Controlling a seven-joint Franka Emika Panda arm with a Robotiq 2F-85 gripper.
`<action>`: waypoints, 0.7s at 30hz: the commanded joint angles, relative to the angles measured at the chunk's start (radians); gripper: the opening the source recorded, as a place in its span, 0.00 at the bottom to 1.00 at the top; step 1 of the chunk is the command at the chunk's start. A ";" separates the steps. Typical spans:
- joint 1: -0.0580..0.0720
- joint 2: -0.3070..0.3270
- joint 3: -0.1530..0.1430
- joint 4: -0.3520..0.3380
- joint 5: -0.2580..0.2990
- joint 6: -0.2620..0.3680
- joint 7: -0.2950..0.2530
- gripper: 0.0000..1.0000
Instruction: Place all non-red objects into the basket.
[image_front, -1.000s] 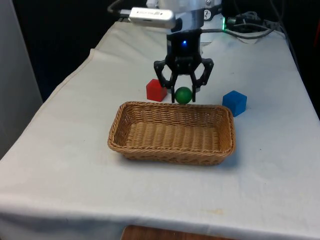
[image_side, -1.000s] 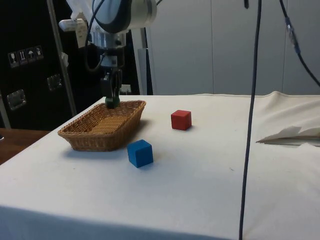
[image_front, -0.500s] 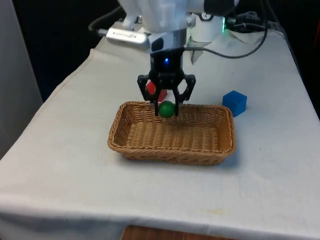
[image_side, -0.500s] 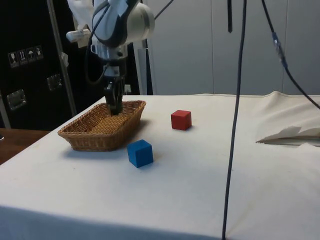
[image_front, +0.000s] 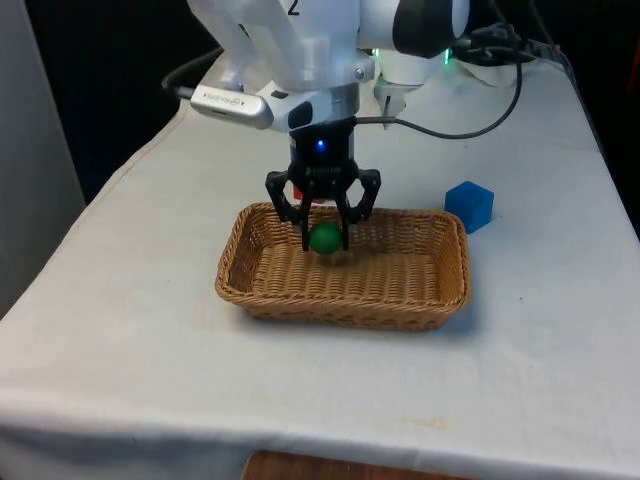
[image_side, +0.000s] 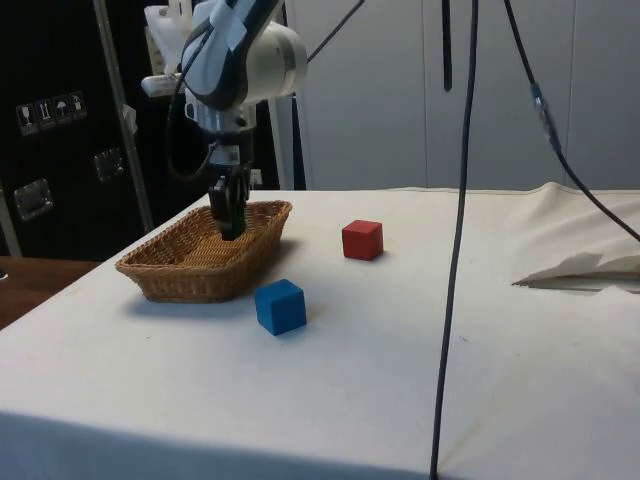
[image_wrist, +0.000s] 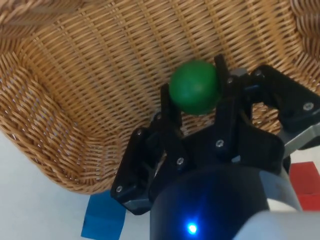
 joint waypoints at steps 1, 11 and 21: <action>-0.009 0.004 0.008 0.007 0.009 0.001 -0.009 0.00; -0.010 0.009 0.007 0.008 0.024 0.001 -0.020 0.88; 0.000 -0.013 -0.004 0.007 0.014 -0.016 -0.010 1.00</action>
